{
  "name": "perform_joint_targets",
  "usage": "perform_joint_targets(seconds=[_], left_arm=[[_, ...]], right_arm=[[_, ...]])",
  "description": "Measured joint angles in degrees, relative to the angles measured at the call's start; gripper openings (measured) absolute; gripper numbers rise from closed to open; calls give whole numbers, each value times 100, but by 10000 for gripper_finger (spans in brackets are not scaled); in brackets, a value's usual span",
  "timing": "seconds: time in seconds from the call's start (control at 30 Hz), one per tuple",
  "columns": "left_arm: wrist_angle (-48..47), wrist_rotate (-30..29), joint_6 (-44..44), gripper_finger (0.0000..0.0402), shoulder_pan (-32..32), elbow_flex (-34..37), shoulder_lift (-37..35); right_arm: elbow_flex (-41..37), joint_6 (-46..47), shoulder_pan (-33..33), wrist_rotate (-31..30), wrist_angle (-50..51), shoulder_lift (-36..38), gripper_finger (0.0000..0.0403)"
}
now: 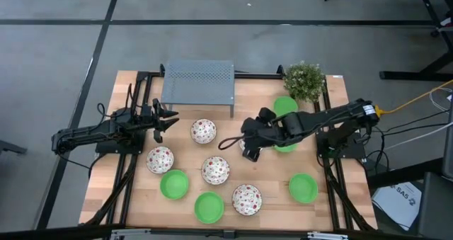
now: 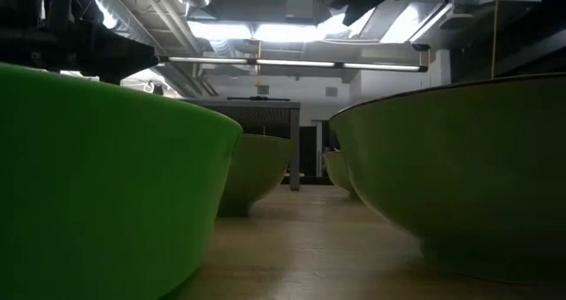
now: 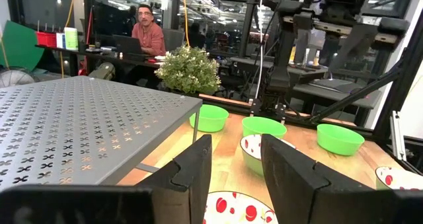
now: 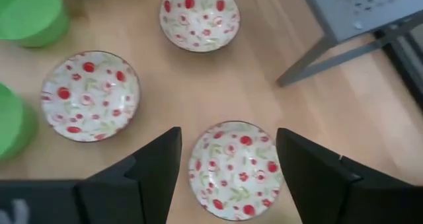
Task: Pick & Place Mini bowls
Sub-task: Put the green bowl on the shelf
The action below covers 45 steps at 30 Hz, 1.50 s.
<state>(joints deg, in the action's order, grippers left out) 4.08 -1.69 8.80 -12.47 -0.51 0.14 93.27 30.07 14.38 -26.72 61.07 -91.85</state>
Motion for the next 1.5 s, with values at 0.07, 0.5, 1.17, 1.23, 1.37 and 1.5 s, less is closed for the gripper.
perform_joint_targets(seconds=[0.07,0.5,1.17,1.23,1.37,1.5], left_arm=[[0,0,-4,125,-2,2,0],[0,0,-2,125,0,1,1],[0,0,-2,125,-1,2,1],[0,0,-2,125,-2,0,1],[2,0,0,125,0,2,2],[0,0,0,125,-2,2,2]], right_arm=[[0,-32,-110,-290,175,3,245],[-631,-28,-1321,-1157,977,229,245],[-2829,574,-2321,-384,5,1277,245],[-2837,574,-2378,-356,-46,1242,245],[-2837,430,-2492,-361,-88,1165,245],[-2837,235,-2610,-363,-84,1053,245]])
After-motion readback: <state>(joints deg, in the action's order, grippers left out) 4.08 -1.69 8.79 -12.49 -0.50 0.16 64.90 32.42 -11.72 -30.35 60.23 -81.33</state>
